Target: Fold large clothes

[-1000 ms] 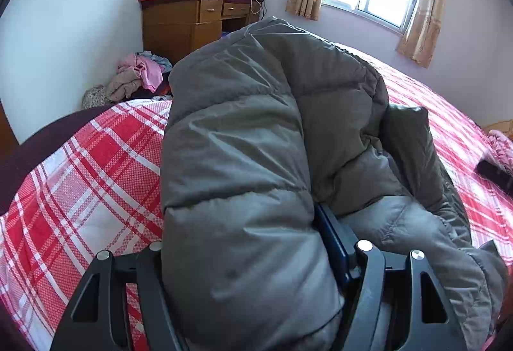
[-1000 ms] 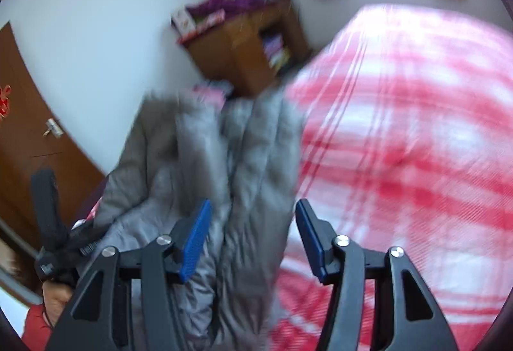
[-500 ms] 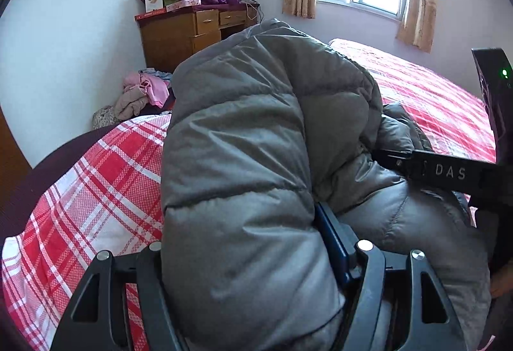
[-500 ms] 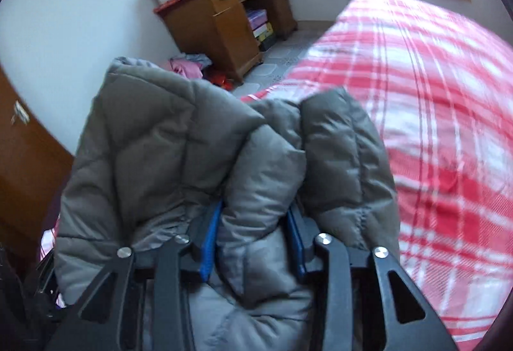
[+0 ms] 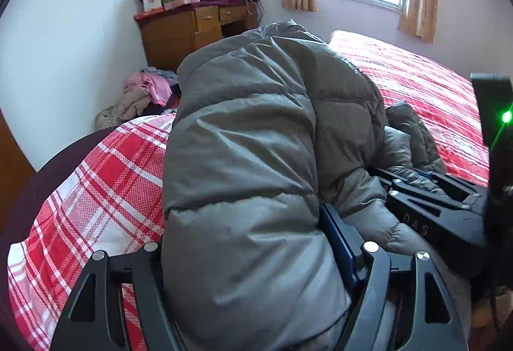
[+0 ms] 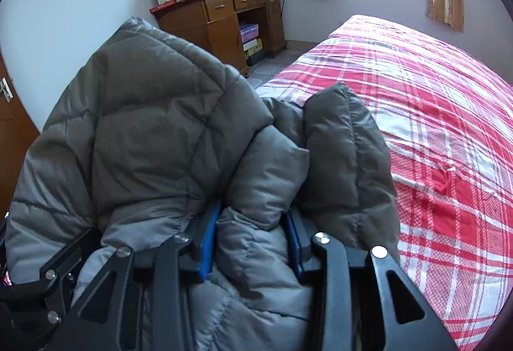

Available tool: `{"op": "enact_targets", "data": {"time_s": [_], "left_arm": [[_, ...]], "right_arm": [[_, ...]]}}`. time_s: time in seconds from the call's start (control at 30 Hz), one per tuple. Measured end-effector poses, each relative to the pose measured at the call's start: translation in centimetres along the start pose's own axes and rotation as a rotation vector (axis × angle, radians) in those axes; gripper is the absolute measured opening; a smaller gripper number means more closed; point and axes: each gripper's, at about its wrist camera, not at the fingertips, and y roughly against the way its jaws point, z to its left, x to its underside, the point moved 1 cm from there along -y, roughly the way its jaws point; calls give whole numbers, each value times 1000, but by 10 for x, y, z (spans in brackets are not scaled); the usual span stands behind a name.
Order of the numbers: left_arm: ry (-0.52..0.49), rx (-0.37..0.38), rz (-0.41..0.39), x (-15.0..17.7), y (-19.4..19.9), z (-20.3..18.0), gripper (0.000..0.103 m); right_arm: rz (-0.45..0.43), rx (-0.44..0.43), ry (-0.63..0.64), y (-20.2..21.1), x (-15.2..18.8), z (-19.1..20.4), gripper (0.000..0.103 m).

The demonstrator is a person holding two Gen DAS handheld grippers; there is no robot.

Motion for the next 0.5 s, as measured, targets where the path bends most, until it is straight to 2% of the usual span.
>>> {"op": "enact_targets", "data": {"time_s": [0.13, 0.2, 0.33, 0.4, 0.5], "left_arm": [[59, 41, -35, -25, 21, 13, 75], [66, 27, -61, -41, 22, 16, 75], [12, -39, -120, -68, 12, 6, 75], [-24, -52, -112, -80, -2, -3, 75], [-100, -105, -53, -80, -36, -20, 75]], "right_arm": [[-2, -9, -12, 1, 4, -3, 38], [-5, -21, -34, 4, 7, -6, 38], [-15, -31, -59, 8, 11, -10, 38], [-19, -27, -58, 8, 10, -9, 38], [-28, -44, -77, 9, 11, -12, 38]]}}
